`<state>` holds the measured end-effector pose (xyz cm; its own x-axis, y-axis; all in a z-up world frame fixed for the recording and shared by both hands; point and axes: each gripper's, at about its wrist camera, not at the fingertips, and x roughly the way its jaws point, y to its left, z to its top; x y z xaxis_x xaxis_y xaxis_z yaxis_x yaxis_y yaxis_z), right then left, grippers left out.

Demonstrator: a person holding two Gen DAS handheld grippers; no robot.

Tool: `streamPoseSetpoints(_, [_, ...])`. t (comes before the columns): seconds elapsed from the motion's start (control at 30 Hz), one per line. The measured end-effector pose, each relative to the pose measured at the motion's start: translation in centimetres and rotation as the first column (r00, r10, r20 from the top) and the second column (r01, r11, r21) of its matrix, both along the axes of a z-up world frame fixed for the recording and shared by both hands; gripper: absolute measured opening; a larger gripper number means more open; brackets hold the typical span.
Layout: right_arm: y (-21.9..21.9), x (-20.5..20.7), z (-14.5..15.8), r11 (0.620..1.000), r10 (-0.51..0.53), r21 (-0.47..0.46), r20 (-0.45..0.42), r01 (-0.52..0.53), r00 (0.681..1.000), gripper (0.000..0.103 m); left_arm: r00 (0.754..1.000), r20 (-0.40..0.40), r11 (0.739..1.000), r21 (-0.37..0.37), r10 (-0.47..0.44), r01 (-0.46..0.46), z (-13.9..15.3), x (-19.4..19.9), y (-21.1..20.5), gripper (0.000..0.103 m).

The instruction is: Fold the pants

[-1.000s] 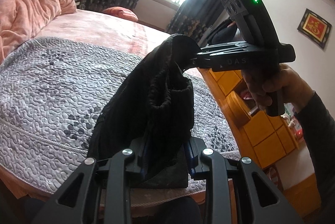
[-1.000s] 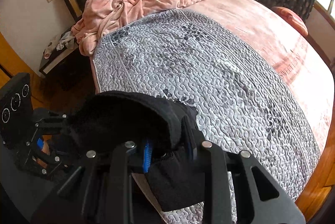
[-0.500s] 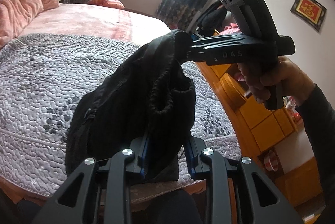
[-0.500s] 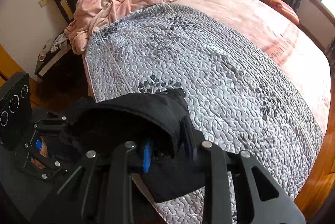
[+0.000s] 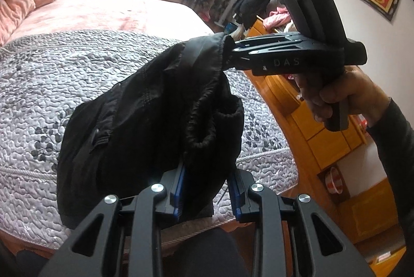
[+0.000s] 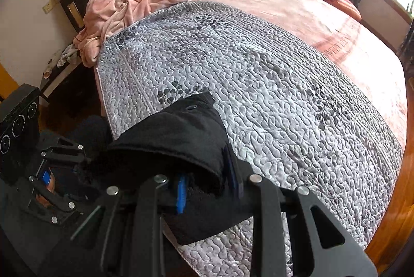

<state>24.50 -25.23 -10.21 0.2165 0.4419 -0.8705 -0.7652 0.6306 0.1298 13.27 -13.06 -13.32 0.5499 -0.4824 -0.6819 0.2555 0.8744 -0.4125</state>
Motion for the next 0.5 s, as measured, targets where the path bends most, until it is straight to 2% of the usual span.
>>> streamPoseSetpoints(0.3, [-3.0,0.3,-2.9,0.999,-0.025,0.02,-0.012,0.025,1.0,0.025,0.997,-0.046,0.997,0.044,-0.057,0.059,-2.6,1.5,-3.1,0.028])
streamPoseSetpoints(0.5, [-5.4,0.2,-6.0,0.999,-0.041,0.021,-0.028,0.042,0.999,0.025,0.991,-0.088,0.991,0.084,-0.1,0.107,-5.0,2.3,-5.4,0.028])
